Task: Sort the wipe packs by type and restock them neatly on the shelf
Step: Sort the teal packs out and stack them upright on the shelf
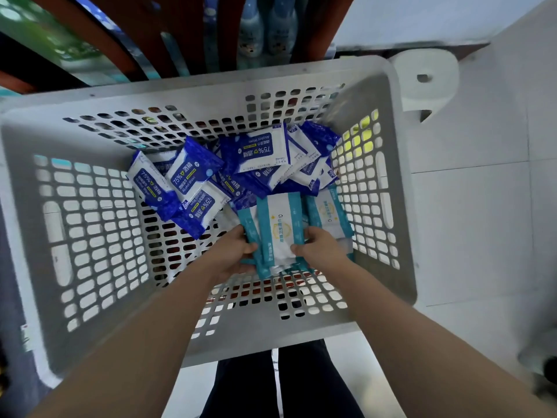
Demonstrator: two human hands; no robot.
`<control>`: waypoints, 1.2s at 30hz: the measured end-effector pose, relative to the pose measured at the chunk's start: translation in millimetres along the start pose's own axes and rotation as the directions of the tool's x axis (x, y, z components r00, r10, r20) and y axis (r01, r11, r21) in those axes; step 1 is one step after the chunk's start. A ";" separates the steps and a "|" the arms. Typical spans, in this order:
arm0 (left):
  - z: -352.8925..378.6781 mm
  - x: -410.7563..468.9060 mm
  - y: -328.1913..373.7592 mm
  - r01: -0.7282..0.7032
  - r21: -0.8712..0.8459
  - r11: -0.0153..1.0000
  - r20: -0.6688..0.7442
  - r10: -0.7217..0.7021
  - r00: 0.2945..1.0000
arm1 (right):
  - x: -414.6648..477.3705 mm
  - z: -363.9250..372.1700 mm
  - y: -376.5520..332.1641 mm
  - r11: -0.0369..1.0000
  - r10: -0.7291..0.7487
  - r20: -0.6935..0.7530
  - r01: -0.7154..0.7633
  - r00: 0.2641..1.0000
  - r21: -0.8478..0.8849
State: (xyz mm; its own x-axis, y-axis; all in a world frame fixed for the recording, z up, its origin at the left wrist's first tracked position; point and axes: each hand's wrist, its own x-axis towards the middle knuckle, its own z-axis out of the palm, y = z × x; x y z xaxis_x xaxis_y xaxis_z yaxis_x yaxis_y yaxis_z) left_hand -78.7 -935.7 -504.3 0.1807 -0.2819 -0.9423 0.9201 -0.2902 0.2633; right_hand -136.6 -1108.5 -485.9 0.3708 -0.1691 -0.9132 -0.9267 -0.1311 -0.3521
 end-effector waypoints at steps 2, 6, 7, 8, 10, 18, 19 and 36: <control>1.8 -2.5 0.0 -0.010 0.001 1.000 -0.007 0.010 1.000 | -2.4 -2.6 -2.0 1.000 0.003 -0.040 -0.003 0.999 -0.001; 2.7 -9.2 1.2 -0.021 -0.002 1.000 -0.037 0.021 0.999 | -6.8 -10.3 -7.9 0.994 -0.021 -0.161 0.037 0.987 0.100; 3.0 -11.2 1.9 -0.030 -0.015 0.999 -0.038 0.030 0.999 | -8.5 -10.6 -9.1 0.983 -0.007 -0.166 0.037 0.986 0.182; 3.0 -12.4 2.3 -0.046 -0.035 0.998 -0.035 0.045 0.998 | -10.7 -10.3 -11.0 0.959 0.019 -0.167 0.029 0.986 0.281; 5.3 -16.2 3.7 -0.086 -0.086 0.993 -0.032 0.083 0.996 | -14.2 -9.4 -14.6 0.889 0.078 -0.160 0.004 0.984 0.458; 23.4 -24.6 11.5 -0.259 -0.259 0.930 -0.034 0.260 0.965 | -31.6 6.7 -29.3 0.872 0.144 0.115 -0.181 0.983 0.455; 25.4 -25.0 12.3 -0.274 -0.271 0.923 -0.017 0.279 0.960 | -31.4 9.1 -30.9 0.851 0.163 0.143 -0.212 0.976 0.481; 44.9 -23.4 51.6 -0.202 -0.158 0.967 0.204 0.232 0.951 | -38.2 -25.1 -41.0 0.962 -0.244 -0.037 0.236 0.969 -0.140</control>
State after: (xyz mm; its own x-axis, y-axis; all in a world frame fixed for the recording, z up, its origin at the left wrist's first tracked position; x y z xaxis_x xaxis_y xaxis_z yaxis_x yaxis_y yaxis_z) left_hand -51.0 -985.1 -459.4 0.3143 -0.5222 -0.7928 0.9077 -0.0794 0.4121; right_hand -111.2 -1121.2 -431.4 0.5874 -0.1677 -0.7917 -0.7950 -0.3027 -0.5257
